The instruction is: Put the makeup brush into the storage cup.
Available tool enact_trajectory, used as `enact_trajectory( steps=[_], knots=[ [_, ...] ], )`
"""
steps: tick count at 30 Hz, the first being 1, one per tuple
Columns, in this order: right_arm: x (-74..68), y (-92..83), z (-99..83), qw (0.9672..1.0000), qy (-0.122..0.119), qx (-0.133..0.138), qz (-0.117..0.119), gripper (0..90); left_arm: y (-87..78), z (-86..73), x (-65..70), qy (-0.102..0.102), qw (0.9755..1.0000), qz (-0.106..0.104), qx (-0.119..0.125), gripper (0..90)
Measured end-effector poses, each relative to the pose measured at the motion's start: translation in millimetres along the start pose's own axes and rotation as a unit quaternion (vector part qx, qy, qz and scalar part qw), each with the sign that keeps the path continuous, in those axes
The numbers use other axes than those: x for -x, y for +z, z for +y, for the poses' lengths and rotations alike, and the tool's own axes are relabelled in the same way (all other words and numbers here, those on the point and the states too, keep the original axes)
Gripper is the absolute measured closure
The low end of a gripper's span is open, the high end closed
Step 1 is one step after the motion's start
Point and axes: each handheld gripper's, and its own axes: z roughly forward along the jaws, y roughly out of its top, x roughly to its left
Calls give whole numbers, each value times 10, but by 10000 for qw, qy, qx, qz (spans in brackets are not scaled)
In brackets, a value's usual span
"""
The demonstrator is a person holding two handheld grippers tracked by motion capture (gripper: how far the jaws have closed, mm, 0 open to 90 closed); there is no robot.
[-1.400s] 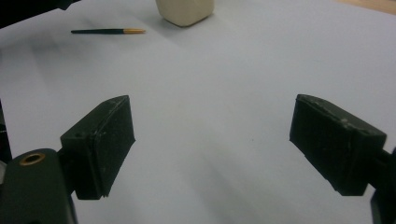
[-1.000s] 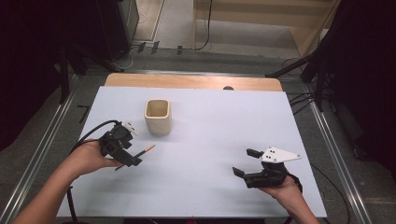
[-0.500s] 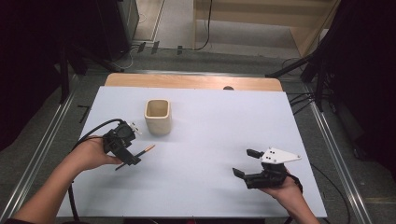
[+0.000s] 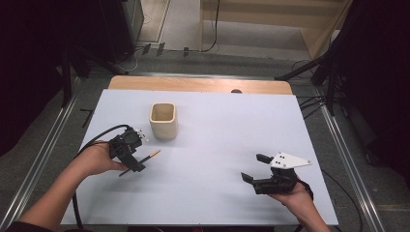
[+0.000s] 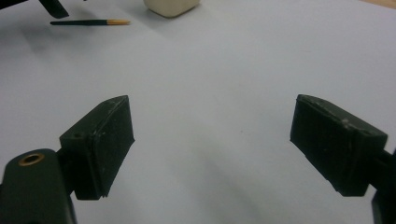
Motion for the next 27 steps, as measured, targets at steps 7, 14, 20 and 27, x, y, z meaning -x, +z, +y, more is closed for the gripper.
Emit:
enact_trajectory(
  steps=[7,14,20,27],
  knots=[
    [1,-1,-1,10000,-4,-4,8,142,71,11,-28,-17,10000,2,-86,282],
    [11,-6,-1,10000,25,12,-17,142,131,34,-22,72,9999,64,-142,302],
    [2,0,-2,10000,4,-10,13,142,181,46,-20,119,9997,104,-172,329],
    [1,-1,-3,10000,-25,-16,26,142,233,78,-12,136,9994,225,-242,355]
  ],
)
